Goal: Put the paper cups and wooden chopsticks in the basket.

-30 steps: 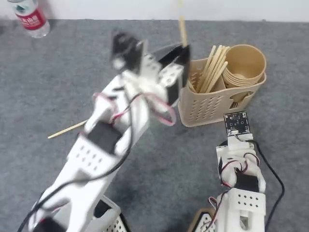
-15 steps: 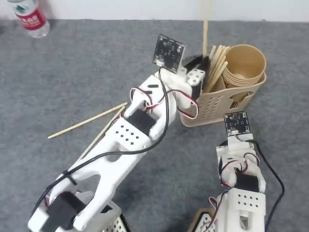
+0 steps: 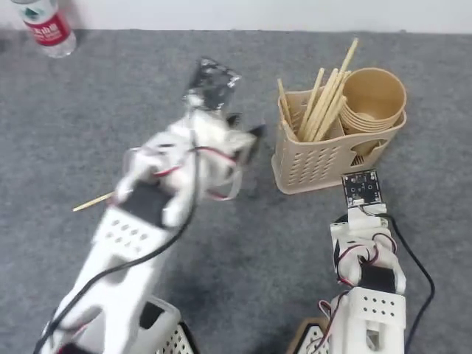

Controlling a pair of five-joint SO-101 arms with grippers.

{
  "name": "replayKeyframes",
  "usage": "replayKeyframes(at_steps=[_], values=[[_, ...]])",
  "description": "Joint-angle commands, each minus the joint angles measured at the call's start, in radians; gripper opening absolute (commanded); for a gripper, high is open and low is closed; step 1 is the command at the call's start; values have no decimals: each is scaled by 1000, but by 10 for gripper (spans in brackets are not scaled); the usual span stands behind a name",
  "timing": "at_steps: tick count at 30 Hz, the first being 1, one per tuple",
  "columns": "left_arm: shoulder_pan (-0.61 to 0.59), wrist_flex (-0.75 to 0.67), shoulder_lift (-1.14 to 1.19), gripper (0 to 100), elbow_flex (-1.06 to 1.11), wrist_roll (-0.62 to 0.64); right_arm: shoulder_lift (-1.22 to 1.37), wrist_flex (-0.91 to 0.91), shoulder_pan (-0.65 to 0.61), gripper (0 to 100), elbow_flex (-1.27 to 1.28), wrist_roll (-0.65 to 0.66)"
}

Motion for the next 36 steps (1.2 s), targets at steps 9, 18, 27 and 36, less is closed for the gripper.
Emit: replayKeyframes(at_steps=[9, 18, 27, 36], values=[[-597, 394, -57, 147, 12, -637, -10, -13, -8, 97, -8, 14], [-646, 316, 367, 145, 65, -753, -10, -13, -8, 97, -8, 14], [-655, 218, 589, 145, 67, -760, -10, -15, -8, 97, -8, 14], [-655, 163, 692, 144, 65, -756, -10, -13, -8, 97, -8, 14]])
